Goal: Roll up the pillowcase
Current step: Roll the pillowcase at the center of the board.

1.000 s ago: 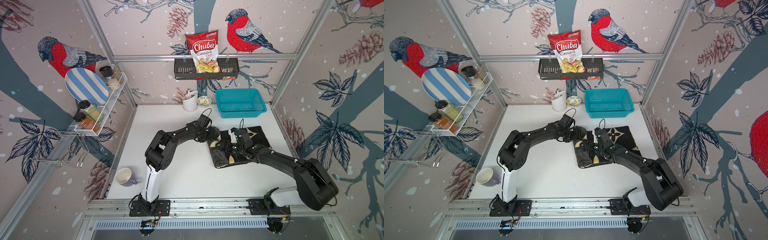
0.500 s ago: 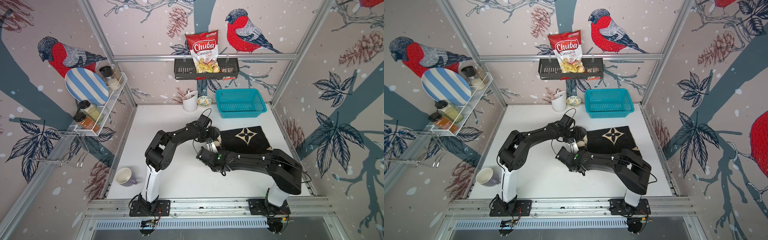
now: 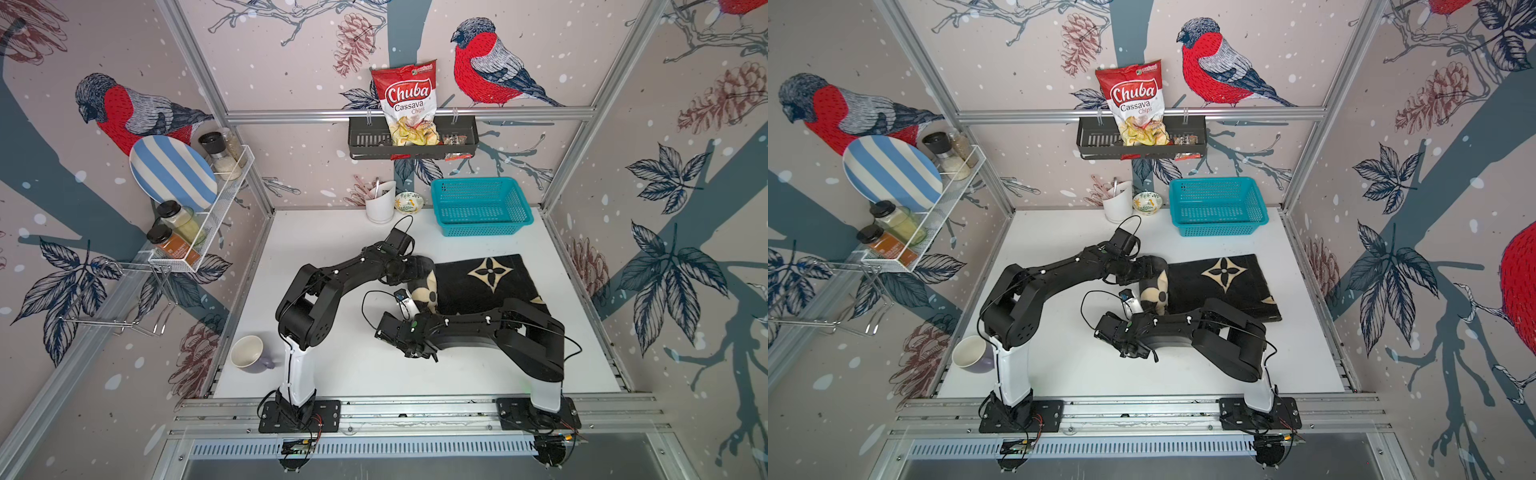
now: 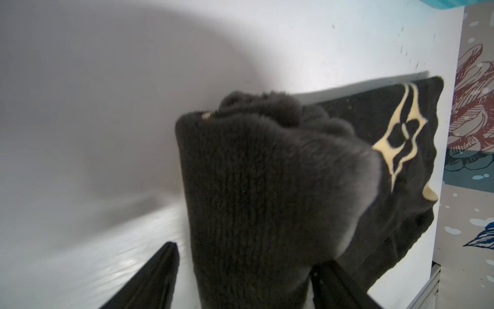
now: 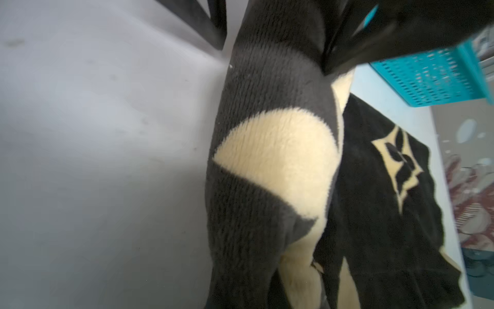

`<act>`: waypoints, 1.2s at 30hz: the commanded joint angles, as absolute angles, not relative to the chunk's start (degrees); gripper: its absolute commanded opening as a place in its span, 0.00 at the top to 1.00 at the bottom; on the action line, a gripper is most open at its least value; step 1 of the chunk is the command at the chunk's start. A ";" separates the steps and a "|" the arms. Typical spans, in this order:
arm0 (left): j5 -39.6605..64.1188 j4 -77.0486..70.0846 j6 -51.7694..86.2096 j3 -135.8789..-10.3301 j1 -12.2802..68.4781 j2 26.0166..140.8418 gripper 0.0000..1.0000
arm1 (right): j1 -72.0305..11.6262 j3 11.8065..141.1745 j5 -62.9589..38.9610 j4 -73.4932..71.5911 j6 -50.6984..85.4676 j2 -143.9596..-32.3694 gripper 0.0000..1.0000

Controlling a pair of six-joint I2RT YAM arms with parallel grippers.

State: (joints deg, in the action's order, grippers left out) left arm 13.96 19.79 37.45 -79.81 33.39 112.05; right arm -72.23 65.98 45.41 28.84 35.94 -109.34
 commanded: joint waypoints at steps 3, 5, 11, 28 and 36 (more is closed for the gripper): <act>11.40 22.45 33.88 -77.34 29.21 105.81 0.19 | -70.63 62.89 26.60 15.95 35.67 -103.70 1.00; 10.69 22.94 33.09 -76.49 28.31 104.05 0.19 | -68.52 59.71 21.17 11.63 36.05 -100.64 1.00; 12.83 20.50 33.86 -73.93 28.28 102.83 0.19 | -55.45 42.60 -0.63 -5.93 43.05 -89.19 1.00; 15.80 17.75 37.20 -85.11 38.19 118.17 0.28 | -27.12 16.73 -28.27 -29.43 57.18 -76.13 0.72; 14.24 20.42 36.91 -88.45 40.08 122.43 0.34 | -33.04 28.66 4.73 7.88 45.30 -63.27 0.17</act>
